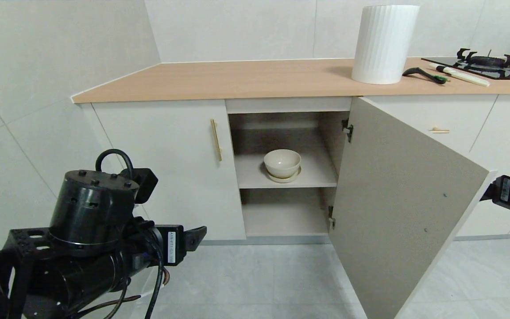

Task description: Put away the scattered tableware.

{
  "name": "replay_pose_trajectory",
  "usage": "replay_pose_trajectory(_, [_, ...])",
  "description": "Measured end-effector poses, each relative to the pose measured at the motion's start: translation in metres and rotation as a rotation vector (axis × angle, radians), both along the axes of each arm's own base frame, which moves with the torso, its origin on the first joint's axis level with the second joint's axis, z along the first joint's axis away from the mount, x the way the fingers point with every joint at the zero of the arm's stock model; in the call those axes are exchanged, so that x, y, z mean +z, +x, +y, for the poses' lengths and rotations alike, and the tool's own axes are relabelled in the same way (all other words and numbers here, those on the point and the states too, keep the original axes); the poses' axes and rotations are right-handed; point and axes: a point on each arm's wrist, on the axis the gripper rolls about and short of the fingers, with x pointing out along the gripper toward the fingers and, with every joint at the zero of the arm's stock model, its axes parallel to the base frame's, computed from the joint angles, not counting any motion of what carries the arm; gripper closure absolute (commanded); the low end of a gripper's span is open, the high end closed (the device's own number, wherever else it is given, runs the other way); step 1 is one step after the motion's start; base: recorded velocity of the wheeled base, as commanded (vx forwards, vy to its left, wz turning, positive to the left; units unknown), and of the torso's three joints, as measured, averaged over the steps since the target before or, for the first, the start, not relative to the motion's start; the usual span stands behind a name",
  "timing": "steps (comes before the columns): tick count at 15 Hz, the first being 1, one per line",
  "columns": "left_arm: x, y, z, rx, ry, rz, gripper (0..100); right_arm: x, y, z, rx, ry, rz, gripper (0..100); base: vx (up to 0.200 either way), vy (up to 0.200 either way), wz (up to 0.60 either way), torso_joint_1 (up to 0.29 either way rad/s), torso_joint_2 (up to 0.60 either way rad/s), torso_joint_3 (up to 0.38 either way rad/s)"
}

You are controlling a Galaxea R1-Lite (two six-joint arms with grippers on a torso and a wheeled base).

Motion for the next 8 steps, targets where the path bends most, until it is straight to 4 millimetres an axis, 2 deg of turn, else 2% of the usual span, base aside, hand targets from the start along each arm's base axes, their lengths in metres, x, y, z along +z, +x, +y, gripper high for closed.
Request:
replay_pose_trajectory(2, [0.000, 0.000, 0.000, 0.001, 0.000, 0.000, 0, -0.009, 0.009, 0.004, 0.020, 0.061, 0.020, 0, 0.000, 0.000, 0.00, 0.000, 0.00, 0.000])
replay_pose_trajectory(8, [0.006, 0.004, 0.002, 0.018, -0.035, -0.045, 0, -0.015, 0.017, 0.048, 0.199, 0.106, 0.035, 0, 0.000, 0.000, 0.00, 0.000, 0.00, 0.000])
